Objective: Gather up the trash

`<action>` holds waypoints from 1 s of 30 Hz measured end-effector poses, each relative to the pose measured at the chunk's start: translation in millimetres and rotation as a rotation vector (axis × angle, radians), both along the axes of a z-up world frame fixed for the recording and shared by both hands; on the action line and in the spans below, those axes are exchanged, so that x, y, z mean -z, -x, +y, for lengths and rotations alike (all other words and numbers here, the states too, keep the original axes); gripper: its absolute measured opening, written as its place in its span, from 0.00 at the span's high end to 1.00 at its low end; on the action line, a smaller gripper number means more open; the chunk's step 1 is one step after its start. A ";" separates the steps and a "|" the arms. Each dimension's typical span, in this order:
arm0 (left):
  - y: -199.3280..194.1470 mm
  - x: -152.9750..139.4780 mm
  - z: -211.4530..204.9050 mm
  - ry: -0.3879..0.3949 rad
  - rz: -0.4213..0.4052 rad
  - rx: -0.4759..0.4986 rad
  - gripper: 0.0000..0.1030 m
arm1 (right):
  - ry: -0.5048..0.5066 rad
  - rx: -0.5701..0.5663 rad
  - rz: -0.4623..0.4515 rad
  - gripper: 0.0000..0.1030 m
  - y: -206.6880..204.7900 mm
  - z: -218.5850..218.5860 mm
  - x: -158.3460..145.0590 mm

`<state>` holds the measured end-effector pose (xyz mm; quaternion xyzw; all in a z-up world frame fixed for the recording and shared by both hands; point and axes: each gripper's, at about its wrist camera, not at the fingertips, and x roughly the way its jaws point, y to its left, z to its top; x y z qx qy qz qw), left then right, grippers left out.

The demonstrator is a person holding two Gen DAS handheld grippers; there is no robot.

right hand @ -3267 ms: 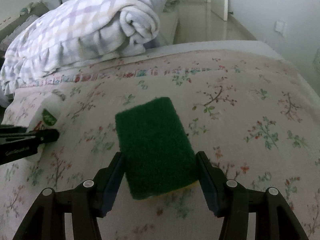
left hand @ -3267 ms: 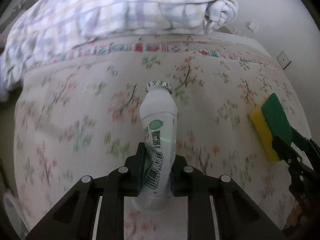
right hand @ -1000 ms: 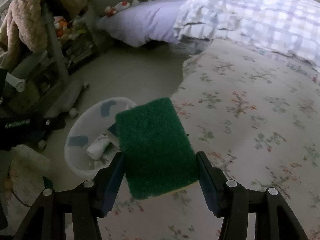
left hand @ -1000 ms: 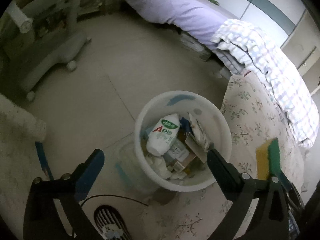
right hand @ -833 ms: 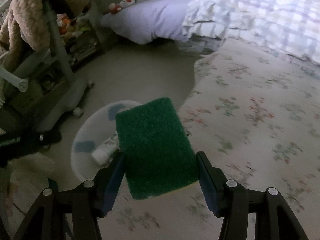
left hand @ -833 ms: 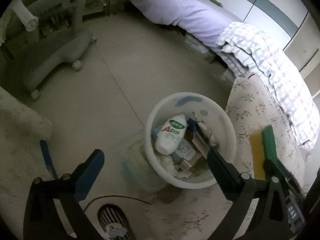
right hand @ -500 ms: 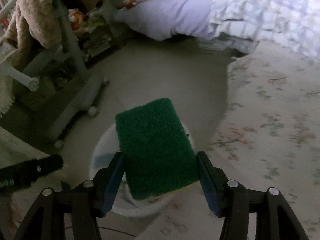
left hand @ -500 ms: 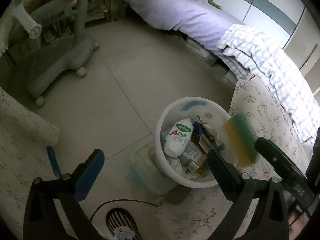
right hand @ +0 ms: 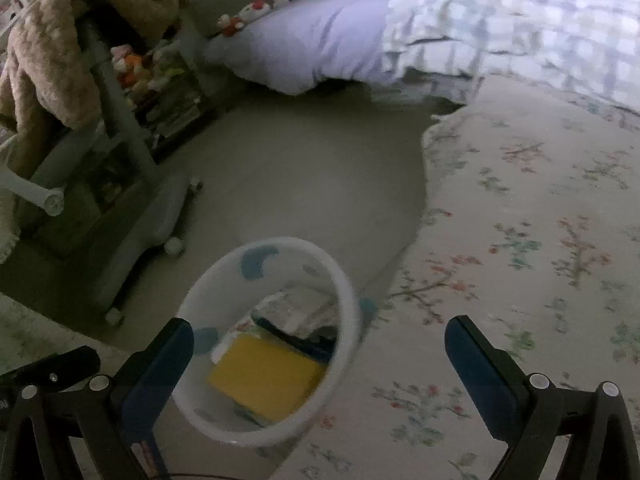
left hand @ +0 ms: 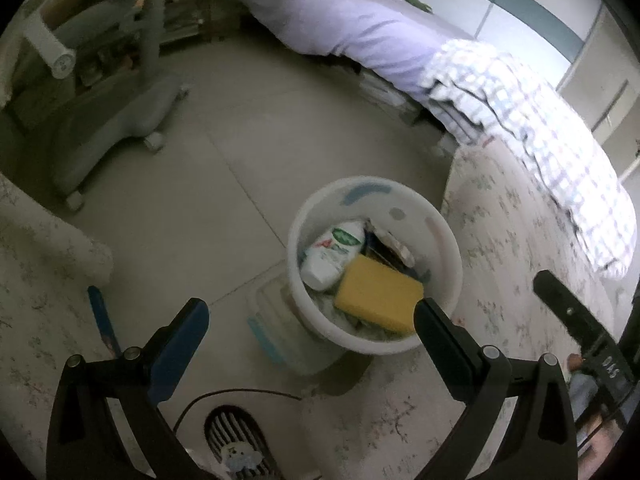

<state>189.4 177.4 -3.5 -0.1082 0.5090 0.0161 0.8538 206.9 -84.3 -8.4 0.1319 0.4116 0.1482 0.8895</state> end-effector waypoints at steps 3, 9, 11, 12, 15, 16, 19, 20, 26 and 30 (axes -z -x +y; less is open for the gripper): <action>8.3 -2.5 -13.5 -0.021 -0.006 0.033 0.00 | 0.005 0.012 -0.004 0.00 13.3 -15.3 -5.4; 32.4 -10.4 -51.4 -0.061 -0.019 0.151 0.00 | 0.062 0.063 -0.008 0.00 47.0 -47.0 -16.3; 42.9 -15.5 -62.7 -0.061 -0.033 0.180 0.00 | 0.071 0.078 -0.005 0.00 59.4 -59.2 -18.3; 47.5 -17.8 -67.0 -0.059 -0.041 0.188 0.00 | 0.077 0.084 -0.003 0.00 65.0 -65.0 -19.3; 66.5 -27.1 -83.2 -0.044 -0.075 0.207 0.00 | 0.096 0.114 0.009 0.00 87.0 -83.1 -23.6; 72.7 -29.8 -88.7 -0.039 -0.085 0.215 0.00 | 0.103 0.128 0.014 0.00 96.5 -89.2 -25.1; 90.3 -36.1 -105.5 -0.032 -0.119 0.250 0.00 | 0.131 0.158 0.020 0.00 117.1 -100.1 -27.3; 94.6 -37.1 -109.9 -0.040 -0.126 0.257 0.00 | 0.150 0.171 0.024 0.00 124.3 -103.2 -28.1; 120.7 -33.1 -130.9 -0.041 -0.139 0.243 0.00 | 0.208 0.239 0.012 0.00 169.8 -117.2 -32.6; 140.1 -34.6 -146.6 -0.107 -0.191 0.238 0.00 | 0.237 0.274 -0.017 0.00 191.8 -122.4 -35.9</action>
